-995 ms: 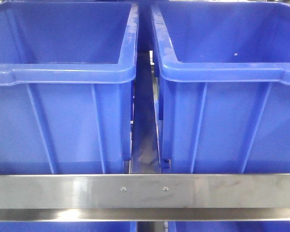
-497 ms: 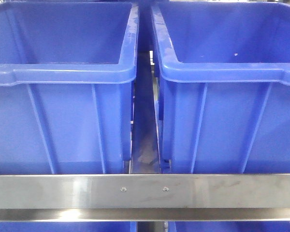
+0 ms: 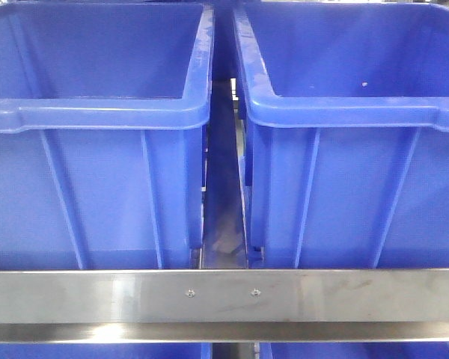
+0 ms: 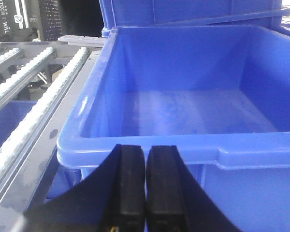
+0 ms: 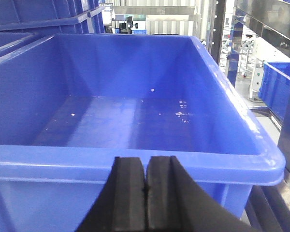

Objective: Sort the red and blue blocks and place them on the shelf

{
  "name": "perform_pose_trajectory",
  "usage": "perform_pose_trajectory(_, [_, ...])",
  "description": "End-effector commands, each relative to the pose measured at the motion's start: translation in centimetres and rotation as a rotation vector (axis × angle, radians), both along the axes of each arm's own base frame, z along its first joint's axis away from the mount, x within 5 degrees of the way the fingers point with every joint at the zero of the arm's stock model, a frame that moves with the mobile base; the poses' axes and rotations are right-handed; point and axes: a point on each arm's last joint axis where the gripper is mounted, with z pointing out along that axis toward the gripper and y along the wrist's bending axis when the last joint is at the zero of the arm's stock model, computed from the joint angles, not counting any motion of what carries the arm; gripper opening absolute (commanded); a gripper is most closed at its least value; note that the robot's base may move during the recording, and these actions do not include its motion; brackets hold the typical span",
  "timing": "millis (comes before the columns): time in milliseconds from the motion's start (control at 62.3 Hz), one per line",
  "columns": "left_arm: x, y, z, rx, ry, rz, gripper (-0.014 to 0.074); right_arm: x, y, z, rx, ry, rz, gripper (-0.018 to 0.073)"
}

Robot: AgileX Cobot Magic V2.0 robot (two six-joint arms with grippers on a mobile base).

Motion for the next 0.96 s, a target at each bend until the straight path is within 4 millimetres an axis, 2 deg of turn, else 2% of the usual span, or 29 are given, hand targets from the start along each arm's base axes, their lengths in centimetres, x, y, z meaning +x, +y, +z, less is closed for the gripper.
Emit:
perform_pose_trajectory(0, [-0.08, 0.13, -0.08, -0.013, -0.074, 0.014, 0.0125, -0.44, -0.09, 1.65, 0.005, -0.136, -0.009, 0.0056])
perform_pose_trajectory(947, [-0.08, 0.13, -0.08, -0.013, -0.074, 0.014, 0.0125, -0.44, -0.09, 1.65, 0.005, -0.136, -0.009, 0.0056])
